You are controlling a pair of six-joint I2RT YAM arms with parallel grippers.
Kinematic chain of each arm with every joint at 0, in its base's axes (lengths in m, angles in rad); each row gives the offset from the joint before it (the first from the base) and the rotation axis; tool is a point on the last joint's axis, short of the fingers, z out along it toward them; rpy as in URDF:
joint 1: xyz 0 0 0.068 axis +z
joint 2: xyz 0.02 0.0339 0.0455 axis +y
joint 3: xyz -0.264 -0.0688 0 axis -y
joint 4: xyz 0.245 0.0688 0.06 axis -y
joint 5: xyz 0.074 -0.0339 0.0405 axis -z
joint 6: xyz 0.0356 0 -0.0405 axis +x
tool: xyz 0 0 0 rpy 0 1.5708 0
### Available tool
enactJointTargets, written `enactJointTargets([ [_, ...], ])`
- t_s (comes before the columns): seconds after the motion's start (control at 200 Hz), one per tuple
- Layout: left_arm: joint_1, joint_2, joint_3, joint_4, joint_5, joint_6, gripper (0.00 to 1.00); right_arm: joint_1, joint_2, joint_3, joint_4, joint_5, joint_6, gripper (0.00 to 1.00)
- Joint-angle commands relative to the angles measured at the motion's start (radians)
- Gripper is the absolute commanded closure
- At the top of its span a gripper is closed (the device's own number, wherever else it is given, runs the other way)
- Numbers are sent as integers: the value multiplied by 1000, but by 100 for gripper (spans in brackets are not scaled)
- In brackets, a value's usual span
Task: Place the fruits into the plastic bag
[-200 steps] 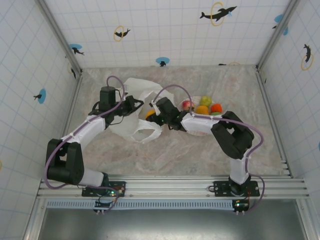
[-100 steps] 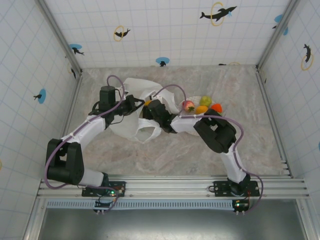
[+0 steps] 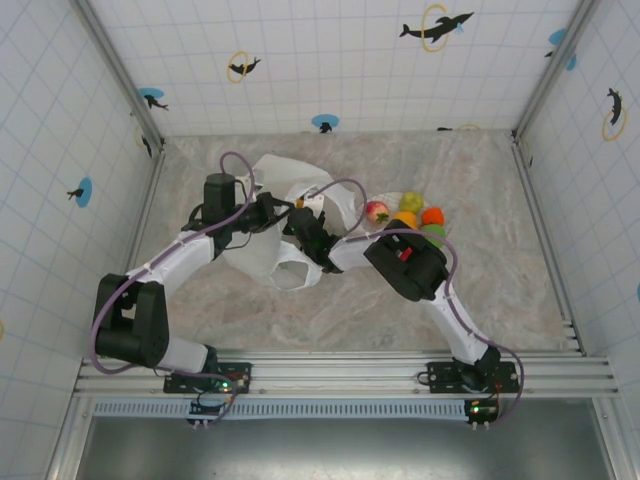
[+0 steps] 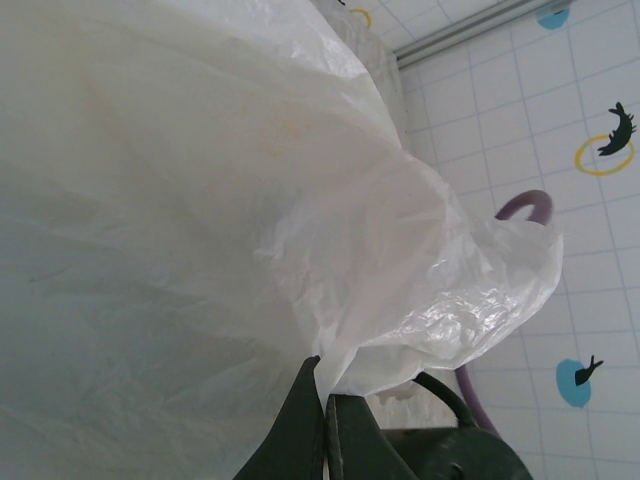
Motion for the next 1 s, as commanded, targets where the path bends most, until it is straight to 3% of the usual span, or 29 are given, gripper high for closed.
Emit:
enactJointTargets([
  [0.0,-2,4,-6,14,8,19,100,-13,30,51,67,16,40,25],
  [0.235,-3,2,6,-24,-17,38,100,-37,17,37,31,-141,-18,12],
  [0.465,-3,2,12,-43,-28,43,100,-40,-86,-59,27,-192,-126,1],
  [0.716,-3,3,20,-61,-42,50,100,-47,-218,-215,-6,-253,-243,0],
  [0.996,-2,-1,28,-93,-74,66,100,-49,-368,-397,-100,-436,-451,3],
])
